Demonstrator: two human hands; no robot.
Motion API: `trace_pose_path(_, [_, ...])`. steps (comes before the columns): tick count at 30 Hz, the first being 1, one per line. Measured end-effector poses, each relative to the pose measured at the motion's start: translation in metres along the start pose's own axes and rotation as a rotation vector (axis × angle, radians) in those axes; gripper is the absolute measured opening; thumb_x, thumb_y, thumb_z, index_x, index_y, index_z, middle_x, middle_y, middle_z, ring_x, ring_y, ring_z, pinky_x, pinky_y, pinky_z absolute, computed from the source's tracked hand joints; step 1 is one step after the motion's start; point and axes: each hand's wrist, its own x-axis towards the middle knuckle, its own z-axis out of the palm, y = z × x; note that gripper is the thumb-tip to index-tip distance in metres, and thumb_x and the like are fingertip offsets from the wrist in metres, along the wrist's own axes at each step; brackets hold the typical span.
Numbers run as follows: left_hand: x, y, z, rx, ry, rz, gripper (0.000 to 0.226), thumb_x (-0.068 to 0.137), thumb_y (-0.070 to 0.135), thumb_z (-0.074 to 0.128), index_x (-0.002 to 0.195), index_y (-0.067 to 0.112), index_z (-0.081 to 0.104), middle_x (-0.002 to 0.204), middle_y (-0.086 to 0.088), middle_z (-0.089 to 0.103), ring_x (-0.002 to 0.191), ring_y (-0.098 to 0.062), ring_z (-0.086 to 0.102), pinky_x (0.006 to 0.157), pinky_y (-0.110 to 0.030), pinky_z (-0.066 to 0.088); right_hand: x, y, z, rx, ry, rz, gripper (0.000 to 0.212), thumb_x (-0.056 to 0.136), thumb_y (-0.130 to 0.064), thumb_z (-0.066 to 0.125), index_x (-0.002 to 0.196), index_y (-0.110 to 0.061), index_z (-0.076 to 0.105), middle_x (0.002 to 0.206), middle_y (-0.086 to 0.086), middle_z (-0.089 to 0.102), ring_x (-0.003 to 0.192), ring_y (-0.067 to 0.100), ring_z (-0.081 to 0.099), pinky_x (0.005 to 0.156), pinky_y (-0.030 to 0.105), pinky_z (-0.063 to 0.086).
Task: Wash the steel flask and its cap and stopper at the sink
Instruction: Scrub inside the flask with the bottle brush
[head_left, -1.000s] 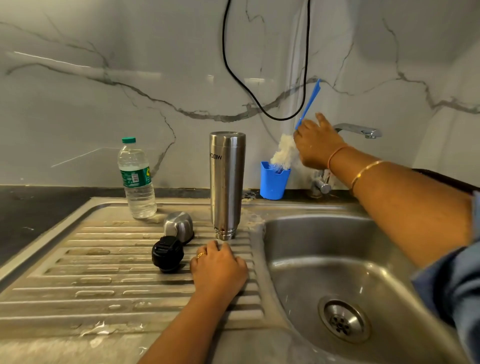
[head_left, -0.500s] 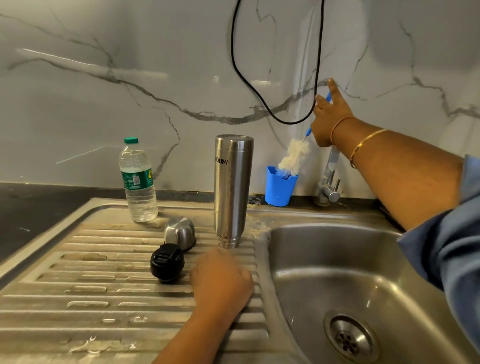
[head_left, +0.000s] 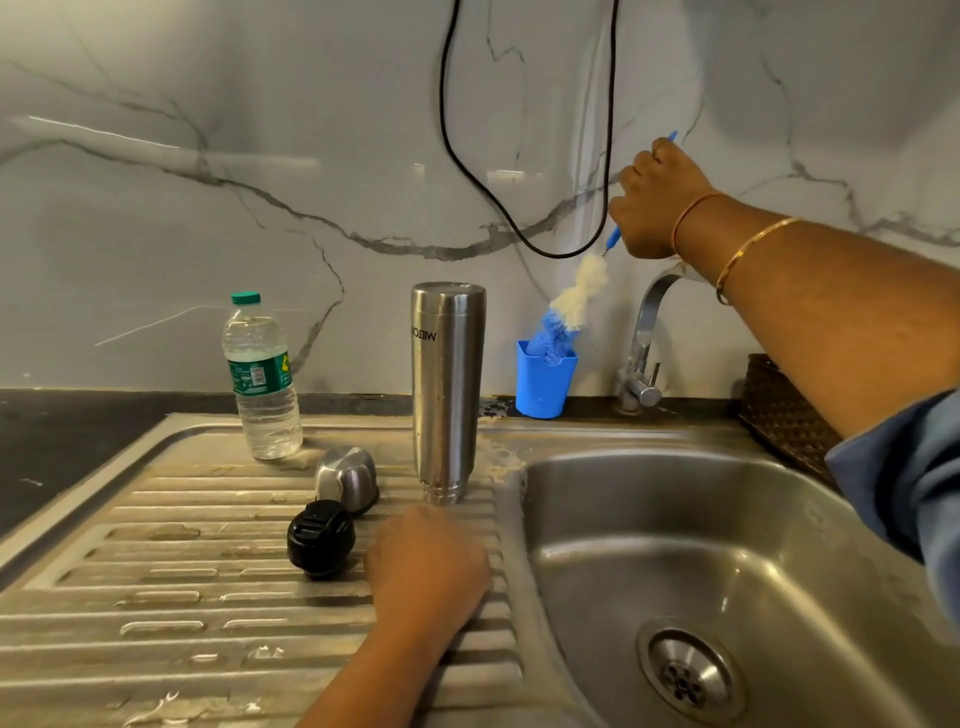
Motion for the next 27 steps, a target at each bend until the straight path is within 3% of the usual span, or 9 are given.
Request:
trace_pose_path(9, [-0.004,0.000,-0.004,0.010,0.002,0.009,0.054,0.094,0.044,0.034,0.144,0.026,0.033,0.148,0.000,0.029,0.136,-0.025,0.024,0.112,-0.040,0.020,-0.034,0.030,-0.004,-0.034,0.043,0.069,0.035,0.095,-0.028,0.037,0.128,-0.016,0.043,0.126,0.013,0.051,0.117,0.029,0.045,0.105,0.046,0.028])
trace_pose_path(15, [-0.003,0.000,-0.003,0.015,-0.004,0.011,0.049,0.093,0.044,0.033,0.139,0.027,0.039,0.144,0.001,0.033,0.134,-0.024,0.026,0.109,-0.039,0.024,-0.049,0.032,-0.008,-0.020,0.006,0.057,0.031,0.098,-0.030,0.035,0.127,-0.021,0.041,0.110,0.004,0.062,0.104,0.025,0.054,0.098,0.042,0.032])
trace_pose_path(18, [-0.003,-0.001,-0.003,0.019,-0.003,0.014,0.048,0.093,0.044,0.032,0.138,0.027,0.040,0.144,0.001,0.034,0.133,-0.024,0.027,0.108,-0.039,0.025,-0.056,0.028,-0.014,0.047,-0.141,0.041,0.024,0.099,-0.025,0.035,0.114,-0.024,0.054,0.089,-0.004,0.058,0.088,0.021,0.055,0.092,0.040,0.035])
trace_pose_path(21, [-0.003,-0.001,-0.004,0.026,-0.005,0.018,0.048,0.093,0.044,0.032,0.137,0.028,0.040,0.144,0.000,0.035,0.133,-0.024,0.028,0.108,-0.039,0.025,-0.059,0.024,-0.019,0.159,-0.260,0.038,0.016,0.097,-0.020,0.037,0.094,-0.020,0.053,0.069,-0.002,0.041,0.060,0.016,0.041,0.075,0.031,0.040])
trace_pose_path(24, [-0.003,-0.002,-0.004,0.030,-0.011,0.017,0.047,0.093,0.044,0.033,0.136,0.027,0.041,0.144,0.000,0.035,0.132,-0.023,0.029,0.108,-0.038,0.027,-0.062,0.021,-0.024,0.239,-0.312,0.058,0.018,0.095,-0.019,0.042,0.080,-0.018,0.051,0.068,-0.002,0.043,0.058,0.014,0.040,0.060,0.026,0.036])
trace_pose_path(27, [-0.003,-0.002,-0.005,0.027,-0.006,0.021,0.045,0.093,0.044,0.033,0.133,0.027,0.044,0.143,0.000,0.036,0.132,-0.023,0.030,0.107,-0.038,0.028,-0.065,0.017,-0.023,0.298,-0.387,0.061,0.025,0.095,-0.026,0.046,0.072,-0.017,0.048,0.070,-0.002,0.045,0.059,0.015,0.041,0.068,0.027,0.042])
